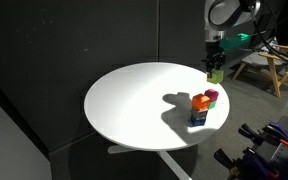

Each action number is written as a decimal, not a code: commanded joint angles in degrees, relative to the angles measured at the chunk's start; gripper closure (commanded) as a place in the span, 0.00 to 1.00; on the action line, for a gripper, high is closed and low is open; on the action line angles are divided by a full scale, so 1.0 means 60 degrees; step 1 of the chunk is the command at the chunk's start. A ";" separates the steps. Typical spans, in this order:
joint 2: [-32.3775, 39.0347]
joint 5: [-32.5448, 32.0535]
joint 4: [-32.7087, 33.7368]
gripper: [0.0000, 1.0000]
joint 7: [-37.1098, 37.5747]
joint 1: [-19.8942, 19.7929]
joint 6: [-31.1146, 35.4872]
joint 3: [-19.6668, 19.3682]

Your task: Move the green block to the other stack of blocks

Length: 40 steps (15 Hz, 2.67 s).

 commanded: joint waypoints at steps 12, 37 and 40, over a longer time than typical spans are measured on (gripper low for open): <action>-0.0638 -0.0011 -0.0854 0.70 -0.0789 0.0678 0.1015 0.0811; -0.1367 0.0947 -0.1901 0.70 -0.0170 0.0949 0.1478 0.1231; -0.1365 0.0941 -0.1968 0.70 -0.0164 0.1007 0.1495 0.1266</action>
